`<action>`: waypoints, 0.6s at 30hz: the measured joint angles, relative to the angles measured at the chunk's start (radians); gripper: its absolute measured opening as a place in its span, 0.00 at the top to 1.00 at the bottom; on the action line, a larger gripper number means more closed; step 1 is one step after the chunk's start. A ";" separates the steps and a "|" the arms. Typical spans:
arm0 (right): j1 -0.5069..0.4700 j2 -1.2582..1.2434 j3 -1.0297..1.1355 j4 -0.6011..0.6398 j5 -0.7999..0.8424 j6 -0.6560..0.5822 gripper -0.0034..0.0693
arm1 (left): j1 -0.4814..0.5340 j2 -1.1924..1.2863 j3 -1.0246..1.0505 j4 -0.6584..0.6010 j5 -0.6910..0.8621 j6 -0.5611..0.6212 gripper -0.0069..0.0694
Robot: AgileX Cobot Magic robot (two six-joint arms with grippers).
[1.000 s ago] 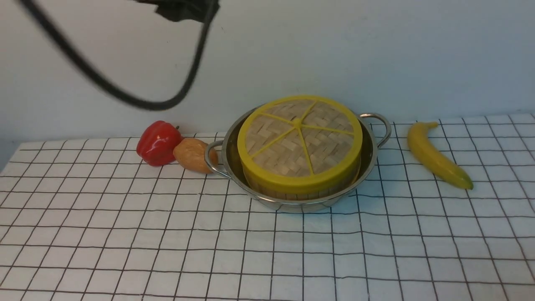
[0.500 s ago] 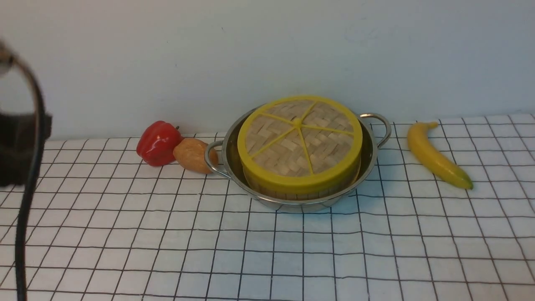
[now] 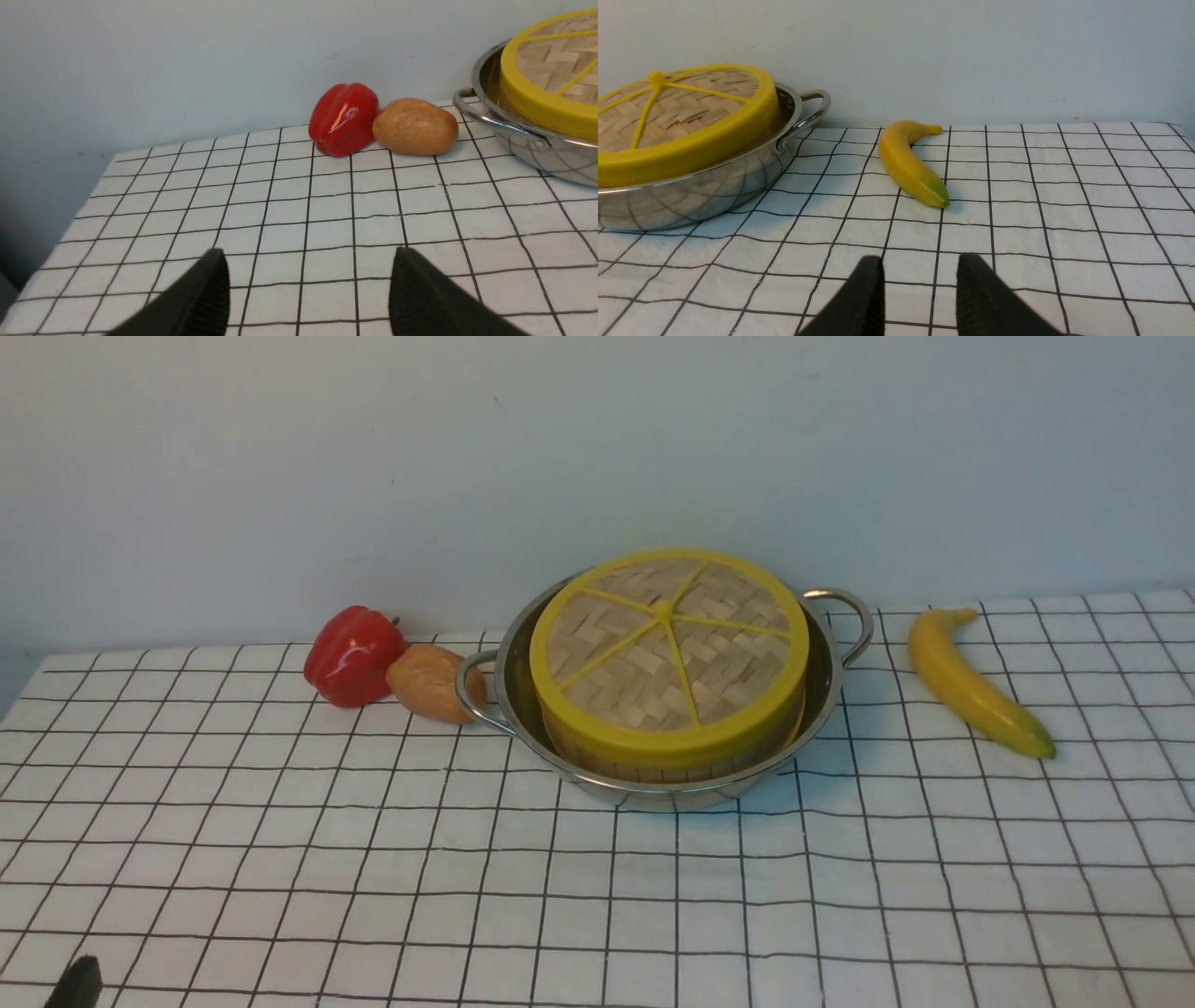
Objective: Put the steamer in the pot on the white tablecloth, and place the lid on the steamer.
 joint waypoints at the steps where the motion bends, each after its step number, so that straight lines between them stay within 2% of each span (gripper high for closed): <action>1: 0.000 0.000 0.000 0.000 0.000 -0.004 0.62 | 0.000 -0.052 0.039 0.000 -0.002 -0.023 0.35; 9: 0.000 0.000 0.000 0.000 0.000 -0.003 0.62 | 0.000 -0.093 0.114 -0.002 -0.007 -0.101 0.35; 18: 0.000 0.000 0.000 0.000 0.000 -0.003 0.62 | 0.000 -0.095 0.114 0.020 0.006 -0.120 0.35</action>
